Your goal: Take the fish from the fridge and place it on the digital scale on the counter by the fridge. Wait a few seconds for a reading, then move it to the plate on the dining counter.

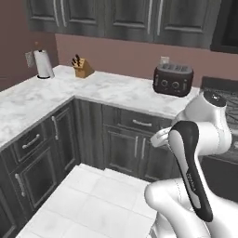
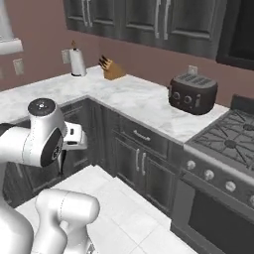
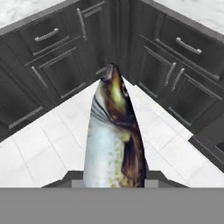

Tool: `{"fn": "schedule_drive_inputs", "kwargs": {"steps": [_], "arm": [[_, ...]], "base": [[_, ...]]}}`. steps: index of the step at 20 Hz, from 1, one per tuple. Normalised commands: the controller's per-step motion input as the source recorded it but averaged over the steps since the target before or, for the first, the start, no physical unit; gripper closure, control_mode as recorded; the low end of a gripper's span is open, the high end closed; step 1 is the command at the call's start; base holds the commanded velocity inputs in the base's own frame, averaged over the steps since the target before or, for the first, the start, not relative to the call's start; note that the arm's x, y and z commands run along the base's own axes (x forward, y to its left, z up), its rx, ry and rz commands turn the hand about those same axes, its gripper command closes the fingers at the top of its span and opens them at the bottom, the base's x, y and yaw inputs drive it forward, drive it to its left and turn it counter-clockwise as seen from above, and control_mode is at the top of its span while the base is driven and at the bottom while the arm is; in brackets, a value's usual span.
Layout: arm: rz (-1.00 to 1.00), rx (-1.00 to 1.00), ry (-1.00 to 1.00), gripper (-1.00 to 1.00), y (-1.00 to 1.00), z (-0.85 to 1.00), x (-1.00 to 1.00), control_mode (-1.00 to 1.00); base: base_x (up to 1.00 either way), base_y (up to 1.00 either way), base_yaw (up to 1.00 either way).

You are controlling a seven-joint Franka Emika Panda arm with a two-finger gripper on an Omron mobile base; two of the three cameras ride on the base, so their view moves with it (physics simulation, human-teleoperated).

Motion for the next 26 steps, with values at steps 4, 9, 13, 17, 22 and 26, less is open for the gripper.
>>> {"fn": "schedule_drive_inputs", "kwargs": {"steps": [4,9,13,17,22,26], "arm": [[0.0,0.0,0.0,1.0,0.0,0.0,0.0,1.0],[0.0,0.0,0.0,1.0,0.0,0.0,0.0,1.0],[0.0,0.0,0.0,1.0,0.0,0.0,0.0,1.0],[0.0,0.0,0.0,1.0,0.0,0.0,0.0,1.0],[0.0,0.0,0.0,1.0,0.0,0.0,0.0,1.0],[0.0,0.0,0.0,1.0,0.0,0.0,0.0,1.0]], "base": [[0.11,0.53,0.86],[0.11,0.54,0.87],[0.05,0.56,0.86],[0.07,0.55,0.86],[0.1,0.43,0.92],[0.12,0.29,0.95]]}}
